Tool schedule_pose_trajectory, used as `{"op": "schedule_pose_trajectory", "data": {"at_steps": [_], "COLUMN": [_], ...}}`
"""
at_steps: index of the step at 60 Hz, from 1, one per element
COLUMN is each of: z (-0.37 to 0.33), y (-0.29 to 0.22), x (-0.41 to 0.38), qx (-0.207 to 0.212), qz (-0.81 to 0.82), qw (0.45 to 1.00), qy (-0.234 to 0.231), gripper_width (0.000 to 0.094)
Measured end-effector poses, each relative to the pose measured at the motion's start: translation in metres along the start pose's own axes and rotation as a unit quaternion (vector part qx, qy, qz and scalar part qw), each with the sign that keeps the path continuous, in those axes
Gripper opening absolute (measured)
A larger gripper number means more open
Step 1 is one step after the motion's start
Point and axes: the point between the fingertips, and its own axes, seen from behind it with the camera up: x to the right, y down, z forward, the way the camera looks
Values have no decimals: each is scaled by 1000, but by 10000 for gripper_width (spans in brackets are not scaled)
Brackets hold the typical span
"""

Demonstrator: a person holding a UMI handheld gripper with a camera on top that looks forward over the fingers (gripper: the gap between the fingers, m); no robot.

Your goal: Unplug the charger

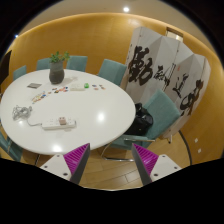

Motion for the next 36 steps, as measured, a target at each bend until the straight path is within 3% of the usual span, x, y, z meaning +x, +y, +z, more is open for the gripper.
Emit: {"op": "schedule_pose_trajectory", "data": {"at_steps": [19, 30, 36], "z": [11, 38, 70], "y": [50, 67, 54], "x": [-20, -96, -157], "qx": [-36, -37, -5], "qz": [-16, -24, -15], "qw": [999, 995, 990], "qy": [-19, -89, -139], "gripper_width": [870, 876, 879]}}
